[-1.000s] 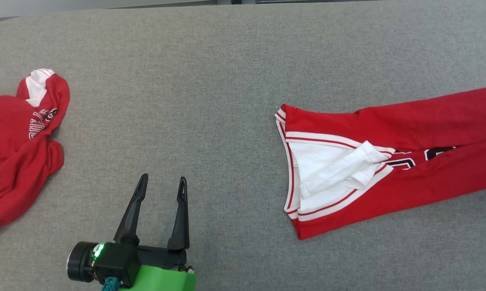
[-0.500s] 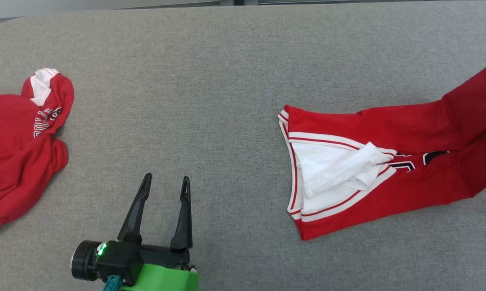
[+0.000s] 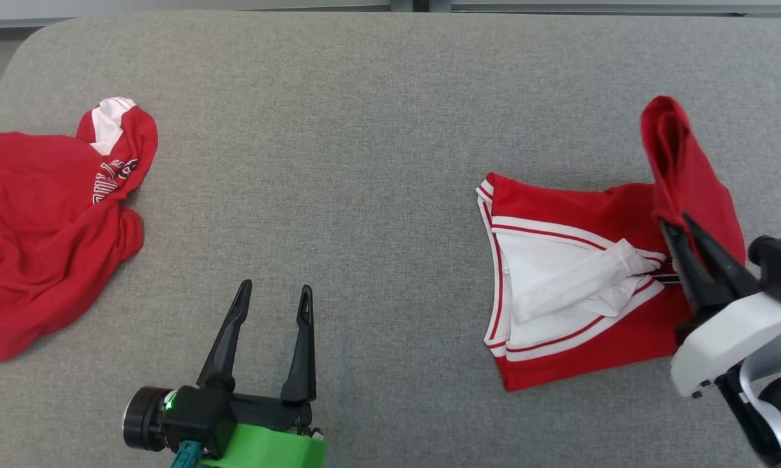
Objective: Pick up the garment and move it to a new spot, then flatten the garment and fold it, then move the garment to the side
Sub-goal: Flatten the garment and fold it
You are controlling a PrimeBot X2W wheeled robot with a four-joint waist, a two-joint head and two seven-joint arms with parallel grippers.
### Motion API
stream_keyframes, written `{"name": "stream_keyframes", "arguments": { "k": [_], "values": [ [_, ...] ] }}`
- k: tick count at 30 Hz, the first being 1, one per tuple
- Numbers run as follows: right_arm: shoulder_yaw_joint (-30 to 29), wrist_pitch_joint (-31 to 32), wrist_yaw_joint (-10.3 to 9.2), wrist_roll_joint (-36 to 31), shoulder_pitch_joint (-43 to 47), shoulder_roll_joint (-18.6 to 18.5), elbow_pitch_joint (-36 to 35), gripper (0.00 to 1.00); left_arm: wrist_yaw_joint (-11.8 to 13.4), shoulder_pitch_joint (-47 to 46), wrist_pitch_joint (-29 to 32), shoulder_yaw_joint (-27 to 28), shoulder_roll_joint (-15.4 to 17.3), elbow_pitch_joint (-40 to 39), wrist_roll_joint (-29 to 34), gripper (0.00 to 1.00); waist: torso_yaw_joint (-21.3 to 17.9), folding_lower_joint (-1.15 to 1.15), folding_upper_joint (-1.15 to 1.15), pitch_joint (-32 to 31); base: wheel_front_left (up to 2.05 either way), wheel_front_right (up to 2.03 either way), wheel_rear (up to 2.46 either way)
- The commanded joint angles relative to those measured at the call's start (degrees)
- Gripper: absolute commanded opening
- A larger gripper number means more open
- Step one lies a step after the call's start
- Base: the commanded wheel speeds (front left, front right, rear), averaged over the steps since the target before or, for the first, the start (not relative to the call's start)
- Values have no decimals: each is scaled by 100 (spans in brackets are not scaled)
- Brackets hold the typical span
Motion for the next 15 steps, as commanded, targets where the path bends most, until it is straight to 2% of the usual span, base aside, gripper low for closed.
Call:
{"name": "stream_keyframes", "arguments": {
  "k": [1,10,15],
  "values": [
    [148,1,-11,48,48,31,86,0,16,-61,0,-4,8,9,-11,100,37,0,0,-25,0,0,0],
    [977,-233,-11,288,-220,189,910,0,-15,-104,-1,-82,7,27,-53,100,168,0,0,15,0,0,0],
    [1244,-368,-10,420,-318,291,1272,0,4,-115,0,-107,7,52,-76,100,216,0,0,21,0,0,0]
  ]
}}
